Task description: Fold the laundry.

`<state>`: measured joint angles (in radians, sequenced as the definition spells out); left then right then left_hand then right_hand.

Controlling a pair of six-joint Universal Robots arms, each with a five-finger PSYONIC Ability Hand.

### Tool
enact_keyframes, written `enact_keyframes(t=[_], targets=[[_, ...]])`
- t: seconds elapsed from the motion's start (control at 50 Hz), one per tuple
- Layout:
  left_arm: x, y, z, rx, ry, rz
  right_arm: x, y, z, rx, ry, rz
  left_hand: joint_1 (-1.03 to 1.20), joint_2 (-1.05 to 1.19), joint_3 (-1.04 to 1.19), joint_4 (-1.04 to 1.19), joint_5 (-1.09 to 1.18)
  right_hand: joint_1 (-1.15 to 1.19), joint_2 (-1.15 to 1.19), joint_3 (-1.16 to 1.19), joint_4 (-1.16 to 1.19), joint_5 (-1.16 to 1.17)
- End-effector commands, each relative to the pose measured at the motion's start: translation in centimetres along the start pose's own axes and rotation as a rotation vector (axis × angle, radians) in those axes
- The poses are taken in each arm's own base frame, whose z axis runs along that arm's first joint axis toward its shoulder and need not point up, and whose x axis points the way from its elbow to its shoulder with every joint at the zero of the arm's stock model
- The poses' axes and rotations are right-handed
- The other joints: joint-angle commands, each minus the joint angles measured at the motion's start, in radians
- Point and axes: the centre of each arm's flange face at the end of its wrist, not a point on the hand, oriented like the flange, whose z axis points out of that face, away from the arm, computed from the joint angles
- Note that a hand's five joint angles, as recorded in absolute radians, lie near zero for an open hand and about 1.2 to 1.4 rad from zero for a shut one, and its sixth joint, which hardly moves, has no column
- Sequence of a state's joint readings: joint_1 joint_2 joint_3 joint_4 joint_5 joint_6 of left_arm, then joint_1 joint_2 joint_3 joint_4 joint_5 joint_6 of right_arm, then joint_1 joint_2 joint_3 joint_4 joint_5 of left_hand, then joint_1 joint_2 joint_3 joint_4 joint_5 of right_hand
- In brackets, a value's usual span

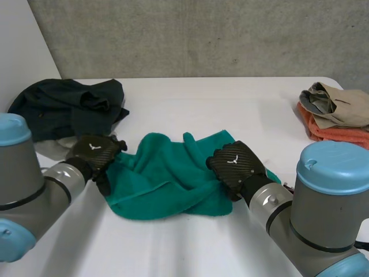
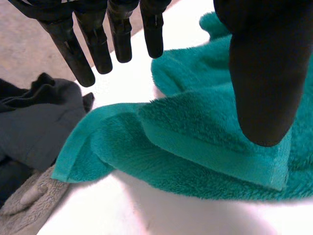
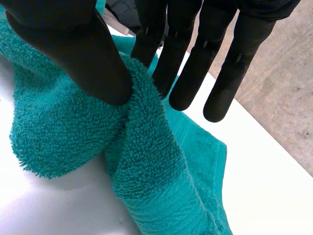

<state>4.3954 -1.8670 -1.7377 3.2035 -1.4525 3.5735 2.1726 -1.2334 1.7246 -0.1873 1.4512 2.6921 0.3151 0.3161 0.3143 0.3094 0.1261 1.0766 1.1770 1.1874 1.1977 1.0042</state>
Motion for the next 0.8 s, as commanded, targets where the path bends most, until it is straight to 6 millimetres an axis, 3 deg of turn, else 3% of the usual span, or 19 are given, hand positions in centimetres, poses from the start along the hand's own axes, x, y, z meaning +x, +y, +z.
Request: enact_keyframes(t=[0.02,0.12,0.22,0.3,0.46,0.5,0.6,0.72,0.8], targets=[[1.1,-0.3,0.9,0.048,0.013,0.064,0.4,0.4,0.2,-0.007,0.012,0.003,-0.034,-0.035,-0.033,-0.028,-0.019,0.320,0.219,0.209,0.199,0.218],[1.9,0.1,1.7,0.032,0.037,0.091,0.4,0.6,0.3,-0.013,0.014,0.002,-0.008,-0.009,-0.007,-0.002,0.007,0.320,0.219,0.209,0.199,0.218],[2.8,0.9,-0.1,-0.060,0.046,0.111,0.6,0.9,0.4,-0.022,0.023,0.005,0.045,0.044,0.046,0.051,0.060,0.320,0.219,0.209,0.199,0.218],[3.2,0.1,-0.9,-0.004,0.023,0.096,0.5,1.2,0.6,-0.029,0.021,0.007,0.039,0.038,0.040,0.045,0.054,0.320,0.219,0.209,0.199,0.218],[3.9,1.4,1.3,0.007,0.019,0.114,0.1,1.5,0.6,-0.043,0.011,0.009,0.139,0.138,0.140,0.145,0.153,0.320,0.219,0.209,0.199,0.218],[3.9,1.9,1.9,-0.008,0.020,0.122,0.2,1.6,0.5,-0.045,0.015,0.010,0.268,0.267,0.268,0.273,0.282,0.320,0.219,0.209,0.199,0.218],[3.6,2.7,3.6,-0.034,0.003,0.147,0.9,1.6,0.7,-0.050,0.037,0.014,1.074,1.073,1.075,1.080,1.088,0.320,0.219,0.209,0.199,0.218],[2.2,0.5,3.3,-0.011,-0.045,0.142,2.0,0.5,0.6,-0.029,0.067,0.017,1.081,1.080,1.082,1.087,1.096,0.320,0.219,0.209,0.199,0.218],[0.2,-3.6,0.0,0.066,-0.087,0.111,3.6,-1.8,-0.5,0.002,0.101,0.009,1.081,1.080,1.082,1.087,1.096,0.320,0.219,0.209,0.199,0.218]])
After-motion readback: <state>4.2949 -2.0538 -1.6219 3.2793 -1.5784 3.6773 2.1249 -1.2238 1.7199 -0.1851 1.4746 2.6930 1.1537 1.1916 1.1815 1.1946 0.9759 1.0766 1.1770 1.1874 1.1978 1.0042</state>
